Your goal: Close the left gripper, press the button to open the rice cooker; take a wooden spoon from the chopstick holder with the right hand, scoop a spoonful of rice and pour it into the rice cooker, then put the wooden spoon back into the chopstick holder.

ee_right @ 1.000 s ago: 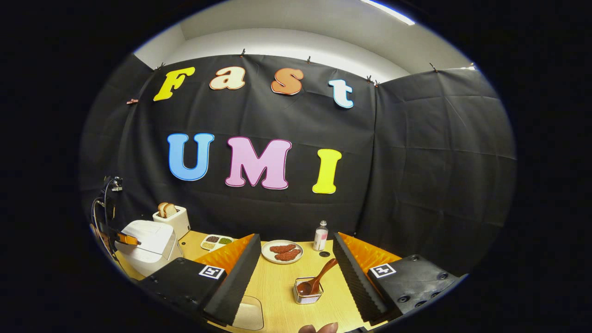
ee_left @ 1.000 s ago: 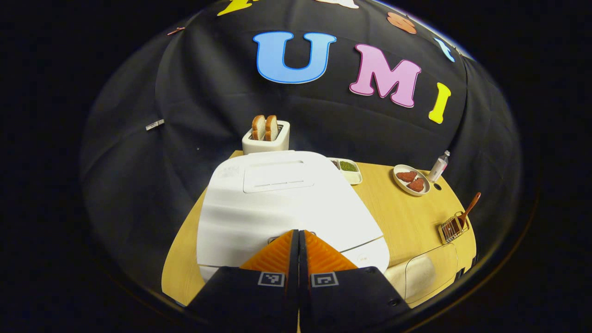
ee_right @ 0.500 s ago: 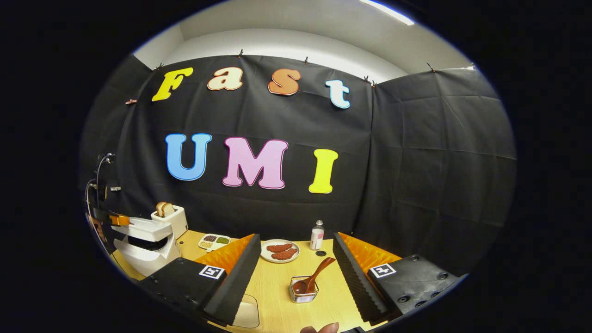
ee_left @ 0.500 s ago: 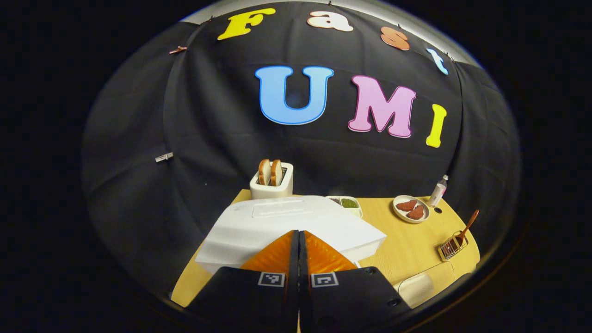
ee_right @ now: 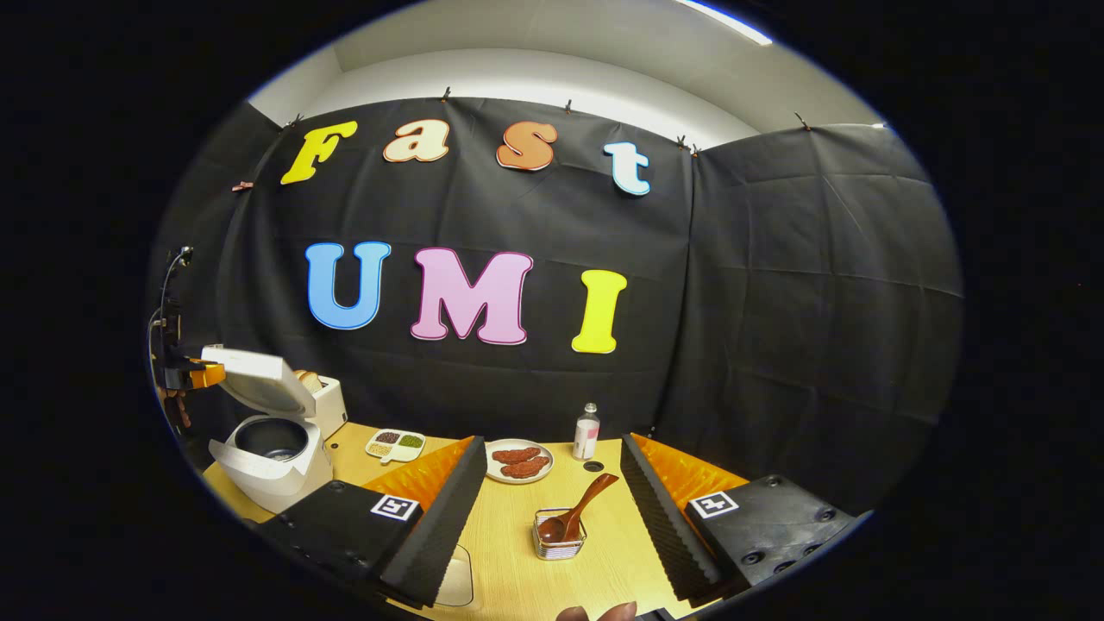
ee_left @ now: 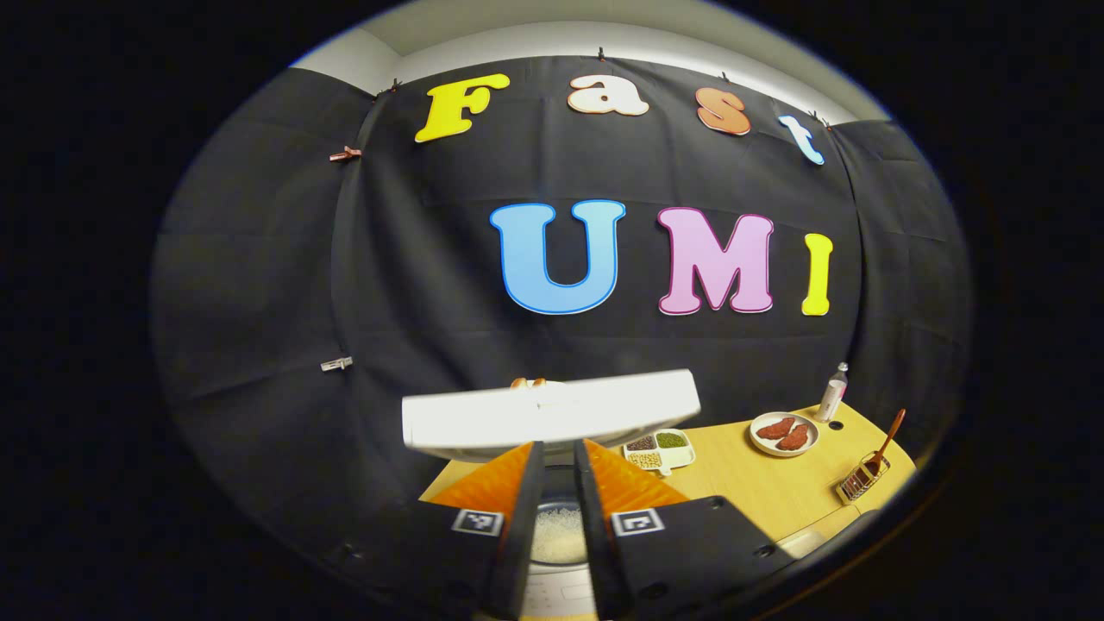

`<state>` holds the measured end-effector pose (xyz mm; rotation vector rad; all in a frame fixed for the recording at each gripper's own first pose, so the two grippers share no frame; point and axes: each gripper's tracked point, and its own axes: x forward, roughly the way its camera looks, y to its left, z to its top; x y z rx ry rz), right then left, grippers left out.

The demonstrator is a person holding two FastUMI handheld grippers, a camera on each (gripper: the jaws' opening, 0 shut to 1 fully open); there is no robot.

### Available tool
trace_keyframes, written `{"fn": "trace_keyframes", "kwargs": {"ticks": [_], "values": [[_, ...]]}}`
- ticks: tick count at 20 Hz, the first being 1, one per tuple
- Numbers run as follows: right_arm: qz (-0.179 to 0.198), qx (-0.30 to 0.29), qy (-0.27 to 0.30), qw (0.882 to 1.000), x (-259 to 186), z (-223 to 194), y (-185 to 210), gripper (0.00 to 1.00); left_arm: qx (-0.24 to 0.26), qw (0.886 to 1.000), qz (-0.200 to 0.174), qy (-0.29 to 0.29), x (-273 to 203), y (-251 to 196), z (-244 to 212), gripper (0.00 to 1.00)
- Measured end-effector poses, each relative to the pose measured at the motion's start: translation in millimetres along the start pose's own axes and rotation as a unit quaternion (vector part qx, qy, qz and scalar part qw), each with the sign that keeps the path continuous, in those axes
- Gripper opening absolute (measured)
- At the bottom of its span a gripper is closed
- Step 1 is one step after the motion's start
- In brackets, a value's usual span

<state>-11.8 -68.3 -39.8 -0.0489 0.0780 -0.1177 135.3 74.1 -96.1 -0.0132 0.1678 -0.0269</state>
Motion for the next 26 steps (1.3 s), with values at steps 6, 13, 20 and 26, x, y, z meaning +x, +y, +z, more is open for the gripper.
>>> {"fn": "trace_keyframes", "kwargs": {"ticks": [6, 13, 20, 26], "values": [[0.026, 0.001, 0.014, 1.0, 10.9, -12.9, -2.4, 0.98, -0.025, 1.0, 0.007, -0.004, -26.3, -11.6, -2.7, 0.94], [0.048, 0.029, 0.053, 0.997, 43.5, -53.1, -21.9, 0.98, -0.036, 0.999, 0.01, -0.003, -60.4, -41.9, -4.5, 0.94], [0.083, 0.067, 0.11, 0.988, 101.8, -132.1, -42.5, 0.98, -0.04, 0.999, 0.029, 0.007, -91.6, -75.1, -15.3, 0.94], [0.109, 0.085, 0.187, 0.973, 147.6, -219.4, -53.2, 0.86, -0.05, 0.997, 0.049, 0.032, -115.4, -104.3, -37.8, 0.94]]}}
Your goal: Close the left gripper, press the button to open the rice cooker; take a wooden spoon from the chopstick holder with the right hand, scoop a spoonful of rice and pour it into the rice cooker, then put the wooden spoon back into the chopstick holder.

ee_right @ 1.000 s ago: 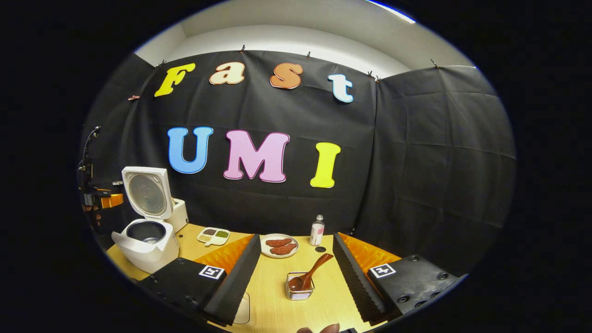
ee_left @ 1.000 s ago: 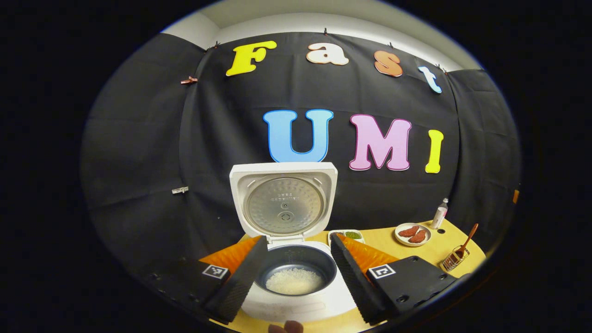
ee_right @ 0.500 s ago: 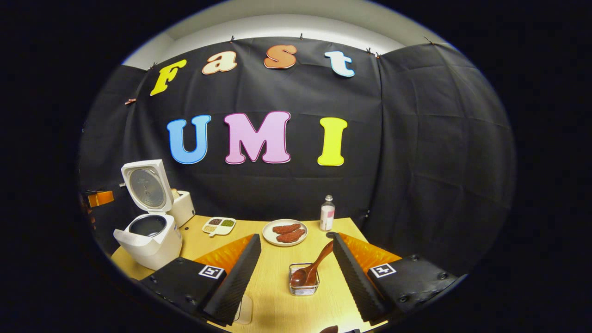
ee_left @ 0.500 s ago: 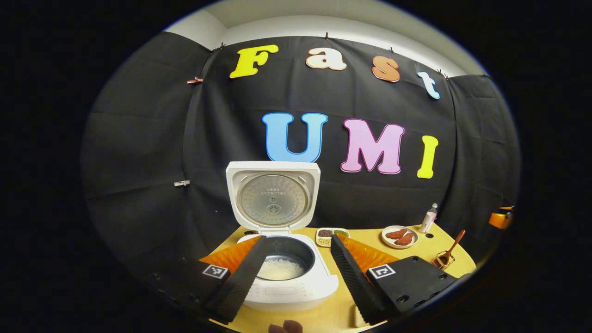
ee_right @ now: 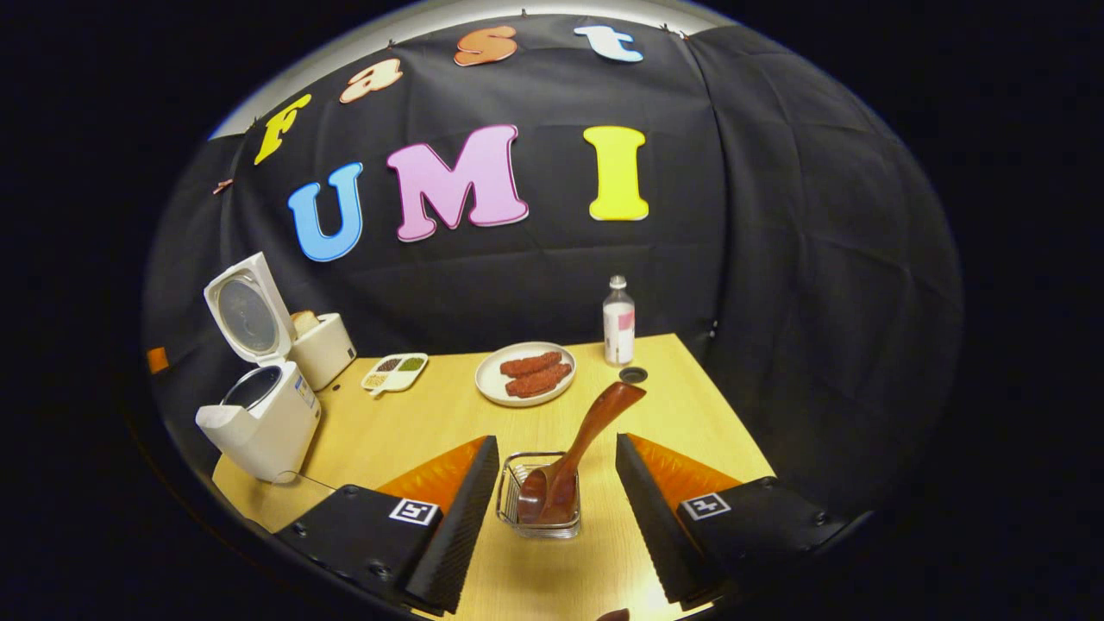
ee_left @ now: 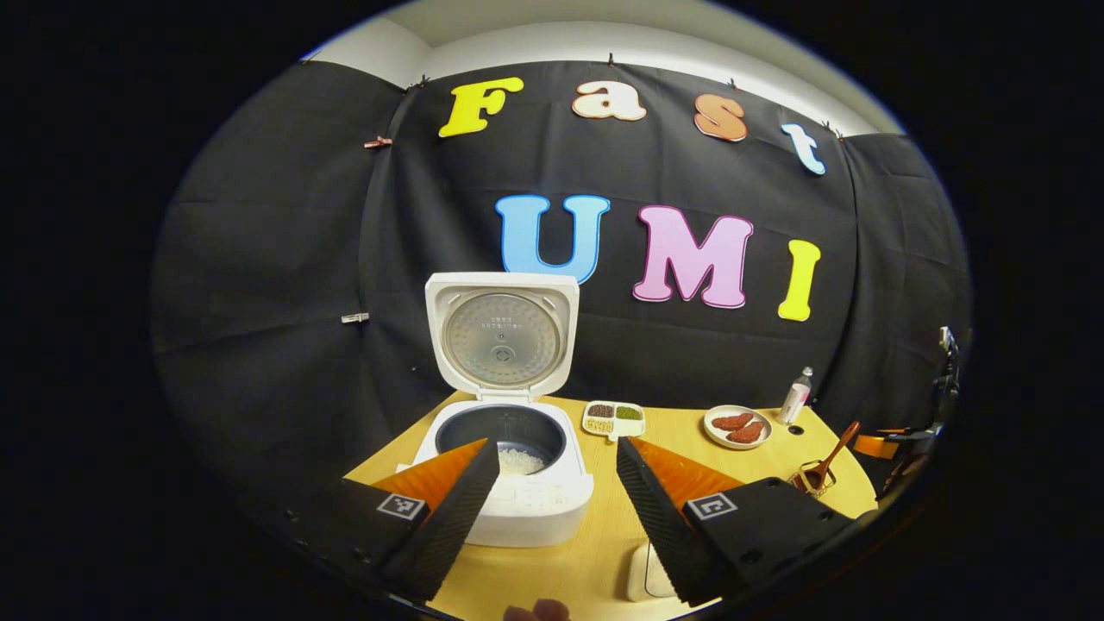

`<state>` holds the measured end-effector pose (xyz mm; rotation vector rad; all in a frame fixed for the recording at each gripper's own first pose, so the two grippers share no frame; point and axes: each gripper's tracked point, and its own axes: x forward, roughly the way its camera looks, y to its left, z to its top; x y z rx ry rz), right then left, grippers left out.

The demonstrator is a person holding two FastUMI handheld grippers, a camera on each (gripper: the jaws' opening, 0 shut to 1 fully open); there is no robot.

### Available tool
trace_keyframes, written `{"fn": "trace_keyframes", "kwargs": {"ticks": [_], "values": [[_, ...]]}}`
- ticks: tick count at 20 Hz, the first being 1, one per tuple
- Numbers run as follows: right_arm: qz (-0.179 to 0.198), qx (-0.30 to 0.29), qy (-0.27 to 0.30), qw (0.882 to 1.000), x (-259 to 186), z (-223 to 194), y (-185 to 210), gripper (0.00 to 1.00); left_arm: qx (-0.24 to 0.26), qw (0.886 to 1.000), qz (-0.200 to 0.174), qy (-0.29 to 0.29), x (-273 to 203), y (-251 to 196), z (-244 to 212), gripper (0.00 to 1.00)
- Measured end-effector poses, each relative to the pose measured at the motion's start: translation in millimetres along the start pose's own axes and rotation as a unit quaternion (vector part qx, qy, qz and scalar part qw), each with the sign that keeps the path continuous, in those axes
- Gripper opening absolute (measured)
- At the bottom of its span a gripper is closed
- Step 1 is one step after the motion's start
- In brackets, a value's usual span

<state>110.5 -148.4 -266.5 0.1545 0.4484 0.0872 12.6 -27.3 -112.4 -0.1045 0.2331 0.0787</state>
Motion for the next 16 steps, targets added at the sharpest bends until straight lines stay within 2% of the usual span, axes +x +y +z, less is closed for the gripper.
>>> {"fn": "trace_keyframes", "kwargs": {"ticks": [5, 10, 13, 14, 16], "values": [[0.01, 0.019, 0.031, 0.999, 46.0, -28.1, -14.6, 0.6, -0.006, 1.0, 0.005, 0.018, -14.8, -27.3, -12.5, 0.94], [0.03, 0.035, 0.039, 0.998, 72.3, -38.7, -10.6, 0.59, 0.005, 0.999, 0.015, 0.033, -22.7, -42.1, -20.5, 0.94], [0.036, 0.034, 0.043, 0.998, 76.4, -42.3, -8.3, 0.37, -0.003, 0.999, 0.02, 0.041, -27.2, -44.9, -24.6, 0.94], [0.043, 0.039, 0.04, 0.997, 77.2, -41.2, -7.6, 0.26, -0.005, 0.999, 0.022, 0.045, -29.6, -43.9, -28.1, 0.94], [0.056, 0.051, 0.038, 0.996, 76.2, -39.1, -3.5, 0.24, -0.007, 0.998, 0.028, 0.049, -33.1, -39.6, -30.5, 0.94]]}}
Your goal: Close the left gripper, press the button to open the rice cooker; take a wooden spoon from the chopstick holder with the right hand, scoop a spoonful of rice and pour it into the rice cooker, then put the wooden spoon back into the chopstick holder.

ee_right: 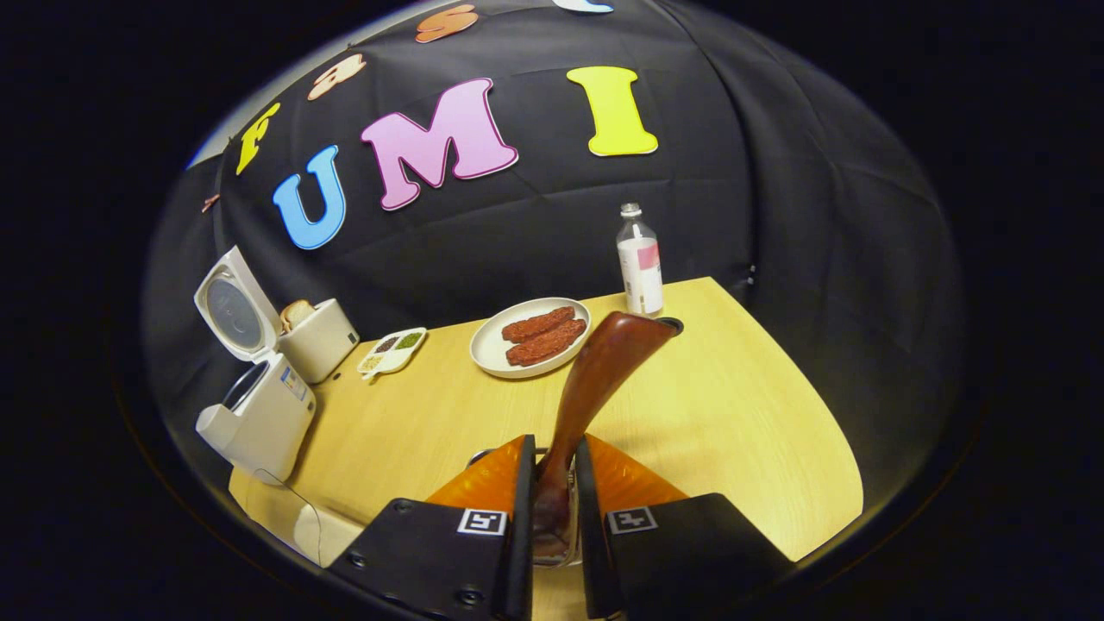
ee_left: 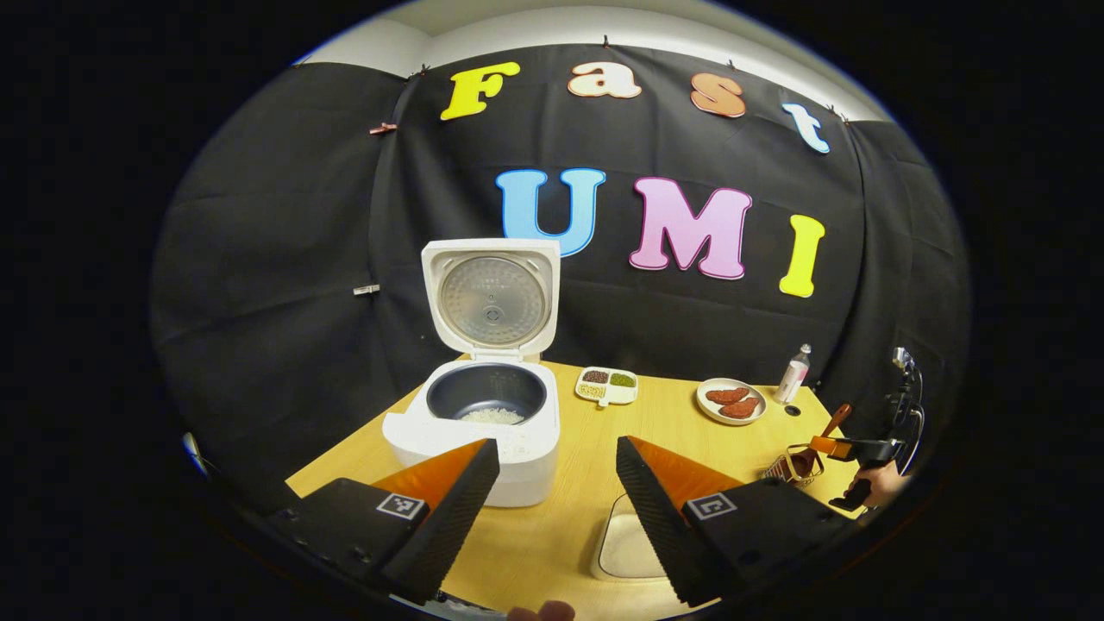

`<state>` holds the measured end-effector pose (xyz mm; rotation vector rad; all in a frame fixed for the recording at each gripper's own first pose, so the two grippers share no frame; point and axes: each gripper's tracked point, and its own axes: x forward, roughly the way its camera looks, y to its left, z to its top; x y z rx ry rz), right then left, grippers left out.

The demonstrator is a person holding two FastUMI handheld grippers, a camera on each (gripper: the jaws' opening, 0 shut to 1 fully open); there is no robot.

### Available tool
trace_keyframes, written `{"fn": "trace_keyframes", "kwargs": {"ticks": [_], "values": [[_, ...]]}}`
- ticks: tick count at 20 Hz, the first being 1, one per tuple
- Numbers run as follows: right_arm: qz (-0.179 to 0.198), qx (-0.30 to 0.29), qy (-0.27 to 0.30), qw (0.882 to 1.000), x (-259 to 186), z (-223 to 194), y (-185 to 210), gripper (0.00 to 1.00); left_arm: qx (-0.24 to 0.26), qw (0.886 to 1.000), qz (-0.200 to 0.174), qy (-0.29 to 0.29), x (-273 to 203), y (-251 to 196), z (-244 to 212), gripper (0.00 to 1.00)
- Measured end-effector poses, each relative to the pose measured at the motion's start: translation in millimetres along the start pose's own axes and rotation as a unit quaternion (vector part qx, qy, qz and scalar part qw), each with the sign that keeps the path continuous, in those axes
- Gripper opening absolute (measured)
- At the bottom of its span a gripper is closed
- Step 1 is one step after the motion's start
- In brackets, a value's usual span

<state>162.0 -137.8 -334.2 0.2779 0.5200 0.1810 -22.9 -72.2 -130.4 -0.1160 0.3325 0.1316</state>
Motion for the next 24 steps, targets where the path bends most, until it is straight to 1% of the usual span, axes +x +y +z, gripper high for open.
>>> {"fn": "trace_keyframes", "kwargs": {"ticks": [2, 5, 11, 12, 13, 15, 19, 21, 24], "values": [[0.005, 0.0, -0.004, 1.0, -0.3, 3.2, 4.4, 0.19, -0.001, 1.0, -0.002, 0.0, -2.5, -0.2, -0.4, 0.94], [0.008, -0.015, -0.007, 1.0, -6.5, 5.3, 11.0, 0.12, 0.01, 1.0, -0.005, -0.002, -3.2, 2.0, 2.6, 0.94], [0.003, 0.026, -0.026, 0.999, -20.0, 31.6, 10.7, 0.12, 0.007, 1.0, -0.022, -0.008, -5.6, 5.0, 7.7, 0.94], [0.005, 0.03, -0.027, 0.999, -20.0, 34.5, 13.6, 0.14, 0.011, 1.0, -0.026, -0.008, -5.6, 6.5, 7.5, 0.94], [0.001, 0.028, -0.032, 0.999, -22.8, 37.8, 15.2, 0.08, 0.014, 0.999, -0.028, -0.008, -5.4, 8.6, 8.2, 0.94], [-0.007, 0.018, -0.042, 0.999, -32.4, 49.8, 17.7, 0.08, 0.016, 0.999, -0.034, -0.01, -7.1, 12.7, 10.6, 0.94], [-0.008, -0.001, -0.084, 0.996, -68.2, 83.3, 47.5, 0.08, 0.017, 0.999, -0.047, -0.014, -8.1, 27.4, 14.3, 0.94], [0.002, -0.009, -0.095, 0.995, -88.7, 91.1, 74.0, 0.08, 0.013, 0.998, -0.052, -0.013, -7.3, 38.2, 14.0, 0.94], [0.025, -0.018, -0.104, 0.994, -117.4, 89.6, 120.2, 0.08, 0.003, 0.998, -0.066, -0.015, -5.1, 52.4, 13.0, 0.94]]}}
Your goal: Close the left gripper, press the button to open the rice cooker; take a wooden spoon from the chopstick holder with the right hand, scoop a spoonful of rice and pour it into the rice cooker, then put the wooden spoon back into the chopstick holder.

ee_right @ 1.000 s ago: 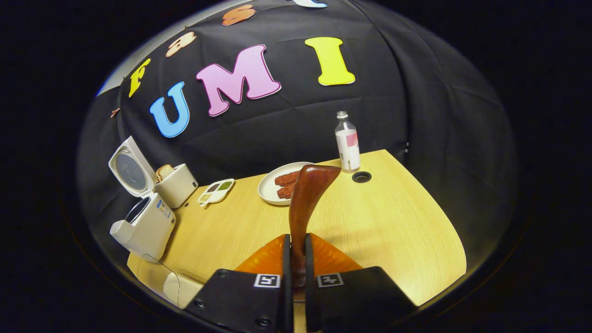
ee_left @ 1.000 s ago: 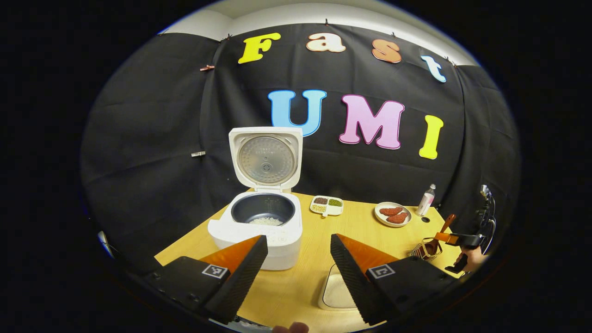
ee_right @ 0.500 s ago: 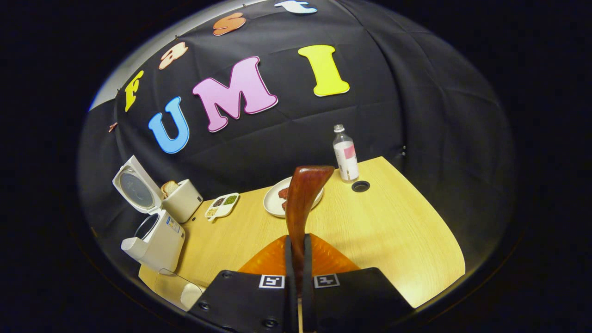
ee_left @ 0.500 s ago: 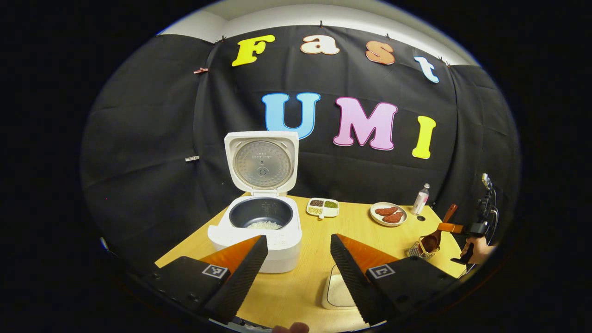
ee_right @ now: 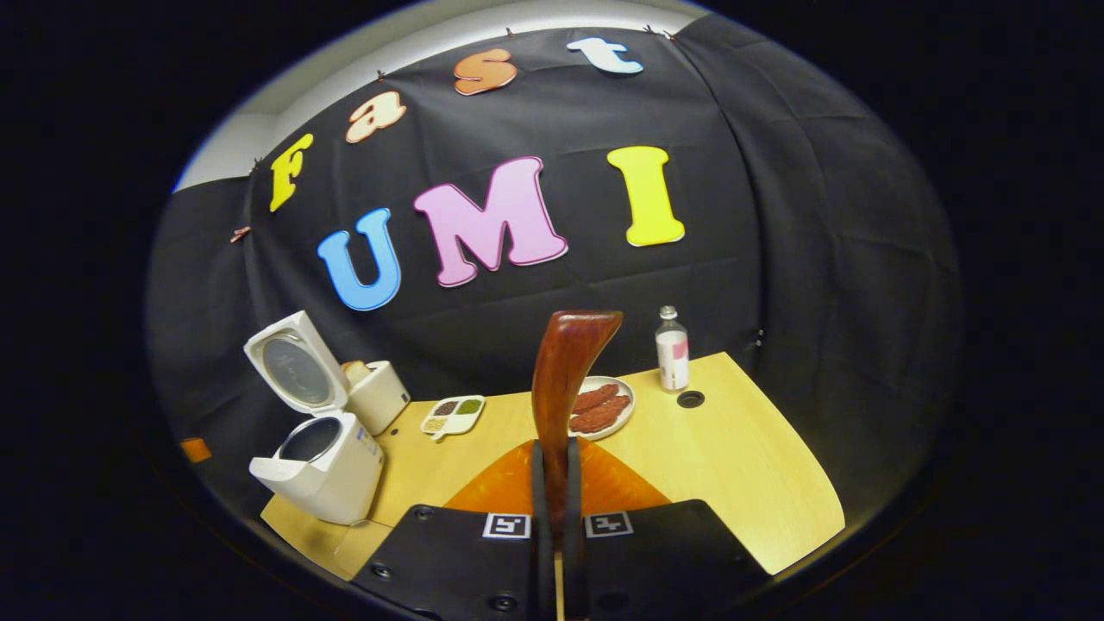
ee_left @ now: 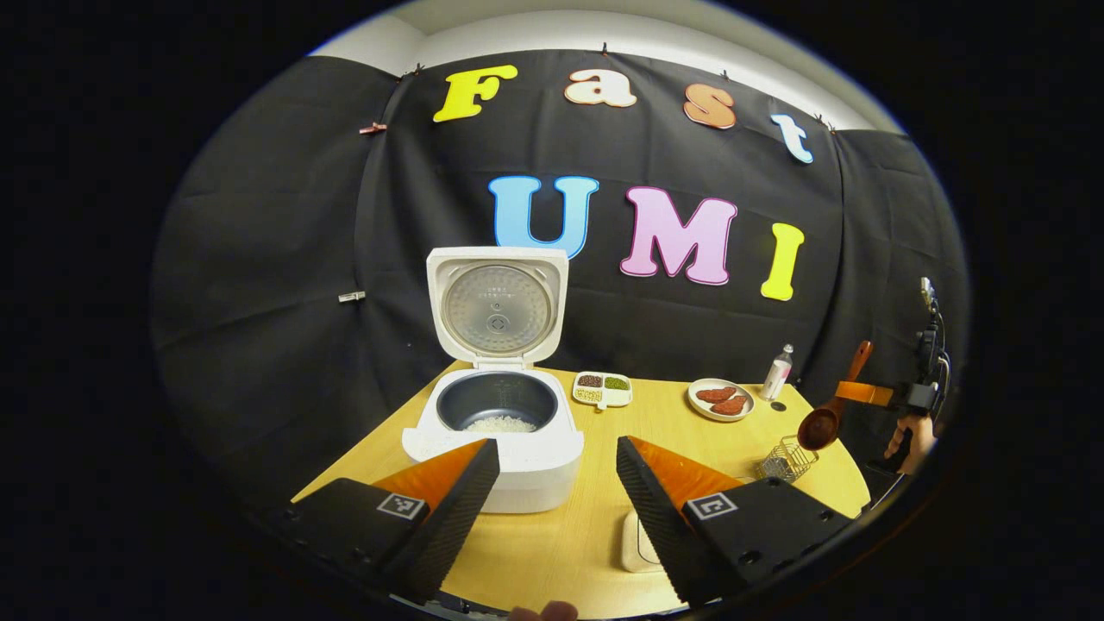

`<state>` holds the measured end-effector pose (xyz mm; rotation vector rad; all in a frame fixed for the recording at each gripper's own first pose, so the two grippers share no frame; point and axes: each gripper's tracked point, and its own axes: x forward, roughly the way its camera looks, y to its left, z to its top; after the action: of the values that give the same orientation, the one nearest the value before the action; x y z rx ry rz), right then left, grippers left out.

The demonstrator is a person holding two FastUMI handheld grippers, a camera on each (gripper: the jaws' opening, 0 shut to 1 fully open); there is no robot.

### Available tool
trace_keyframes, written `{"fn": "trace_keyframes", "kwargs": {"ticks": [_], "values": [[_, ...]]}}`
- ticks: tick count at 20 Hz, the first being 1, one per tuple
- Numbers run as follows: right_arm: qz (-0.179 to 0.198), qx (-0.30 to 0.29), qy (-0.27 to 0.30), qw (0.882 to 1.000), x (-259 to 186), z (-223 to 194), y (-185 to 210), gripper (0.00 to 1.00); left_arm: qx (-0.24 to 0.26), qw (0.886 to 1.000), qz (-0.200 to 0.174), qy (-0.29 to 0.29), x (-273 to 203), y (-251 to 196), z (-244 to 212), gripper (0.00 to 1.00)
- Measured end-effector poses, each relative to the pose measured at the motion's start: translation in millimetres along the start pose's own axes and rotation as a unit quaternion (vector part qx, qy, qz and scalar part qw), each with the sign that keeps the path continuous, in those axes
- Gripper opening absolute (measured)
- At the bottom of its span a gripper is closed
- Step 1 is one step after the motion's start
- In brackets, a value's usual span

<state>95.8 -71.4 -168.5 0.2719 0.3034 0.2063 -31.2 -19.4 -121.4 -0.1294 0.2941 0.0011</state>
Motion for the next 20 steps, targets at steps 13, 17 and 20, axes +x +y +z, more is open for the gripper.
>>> {"fn": "trace_keyframes", "kwargs": {"ticks": [13, 17, 20], "values": [[-0.008, -0.162, 0.058, 0.985, -27.2, -118.5, 134.5, 0.08, 0.013, 0.998, -0.057, -0.002, 4.1, 56.7, 0.7, 0.94], [-0.047, -0.208, 0.079, 0.974, -11.5, -158.4, 130.2, 0.08, 0.017, 0.997, -0.073, -0.002, 4.9, 62.2, 2.2, 0.94], [-0.069, -0.22, 0.092, 0.969, 3.0, -178.4, 127.5, 0.08, 0.018, 0.996, -0.083, -0.001, 5.9, 64.8, 1.5, 0.94]]}}
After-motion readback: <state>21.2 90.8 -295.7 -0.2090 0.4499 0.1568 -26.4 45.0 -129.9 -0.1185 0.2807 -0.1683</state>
